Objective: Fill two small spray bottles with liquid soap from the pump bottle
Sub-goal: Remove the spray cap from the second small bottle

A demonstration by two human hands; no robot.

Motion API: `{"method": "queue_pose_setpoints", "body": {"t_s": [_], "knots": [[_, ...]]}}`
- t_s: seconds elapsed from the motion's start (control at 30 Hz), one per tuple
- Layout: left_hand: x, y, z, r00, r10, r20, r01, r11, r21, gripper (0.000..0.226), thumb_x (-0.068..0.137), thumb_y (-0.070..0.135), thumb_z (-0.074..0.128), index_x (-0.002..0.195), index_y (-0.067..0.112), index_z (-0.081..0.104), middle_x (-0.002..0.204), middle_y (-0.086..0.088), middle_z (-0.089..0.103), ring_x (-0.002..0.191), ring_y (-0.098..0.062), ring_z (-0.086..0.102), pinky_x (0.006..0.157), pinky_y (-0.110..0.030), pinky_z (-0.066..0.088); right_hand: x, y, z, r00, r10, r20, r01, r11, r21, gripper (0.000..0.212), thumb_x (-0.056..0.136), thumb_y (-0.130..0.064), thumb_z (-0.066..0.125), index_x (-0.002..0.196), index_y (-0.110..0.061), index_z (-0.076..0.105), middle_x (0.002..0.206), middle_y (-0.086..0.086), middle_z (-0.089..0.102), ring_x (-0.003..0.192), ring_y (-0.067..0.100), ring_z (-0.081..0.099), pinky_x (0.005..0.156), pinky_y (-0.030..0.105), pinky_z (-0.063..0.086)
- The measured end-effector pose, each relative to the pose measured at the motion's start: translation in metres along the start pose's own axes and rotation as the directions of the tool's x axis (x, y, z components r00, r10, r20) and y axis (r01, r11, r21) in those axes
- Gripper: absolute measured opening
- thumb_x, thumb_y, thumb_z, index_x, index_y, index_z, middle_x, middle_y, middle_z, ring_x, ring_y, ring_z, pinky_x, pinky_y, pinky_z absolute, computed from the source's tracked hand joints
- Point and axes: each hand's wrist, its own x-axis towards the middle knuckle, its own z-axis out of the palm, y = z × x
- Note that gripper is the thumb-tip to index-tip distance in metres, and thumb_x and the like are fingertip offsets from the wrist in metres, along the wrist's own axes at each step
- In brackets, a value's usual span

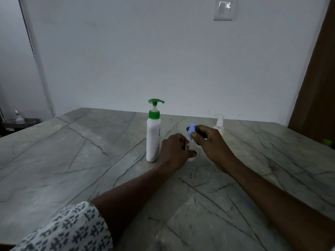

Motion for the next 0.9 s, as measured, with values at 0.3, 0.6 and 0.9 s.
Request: {"method": "queue_pose_setpoints", "body": {"t_s": [0.3, 0.6, 0.9], "knots": [[0.0, 0.001, 0.0, 1.0, 0.006, -0.004, -0.006, 1.0, 0.016, 0.031, 0.07, 0.026, 0.086, 0.082, 0.018, 0.059, 0.069, 0.012, 0.057, 0.062, 0.001, 0.053, 0.054, -0.015, 0.035, 0.0, 0.003, 0.006, 0.991, 0.096, -0.092, -0.092, 0.995, 0.047, 0.03, 0.082, -0.033, 0.073, 0.098, -0.01, 0.062, 0.091, 0.007, 0.066, 0.082, 0.018, 0.061, 0.077, 0.036, 0.052], [0.001, 0.0, 0.001, 0.999, 0.035, -0.014, -0.035, 0.999, 0.036, 0.034, 0.07, 0.027, 0.086, 0.092, 0.011, 0.066, 0.081, 0.002, 0.069, 0.072, -0.011, 0.064, 0.067, -0.028, 0.052, -0.004, 0.0, 0.013, 0.99, 0.113, -0.079, -0.113, 0.994, 0.013, 0.037, 0.085, -0.042, 0.067, 0.11, -0.015, 0.06, 0.102, -0.002, 0.064, 0.091, 0.015, 0.062, 0.073, 0.027, 0.052], [0.001, -0.001, 0.001, 1.0, -0.009, -0.023, 0.009, 1.0, 0.0, 0.037, 0.067, 0.029, 0.088, 0.093, 0.014, 0.065, 0.078, 0.006, 0.063, 0.07, -0.01, 0.057, 0.058, -0.021, 0.043, 0.002, -0.013, -0.006, 0.99, -0.016, -0.14, 0.037, 0.988, 0.15, 0.017, 0.097, -0.022, 0.054, 0.109, -0.016, 0.064, 0.101, 0.005, 0.069, 0.098, 0.021, 0.066, 0.093, 0.047, 0.053]]}}
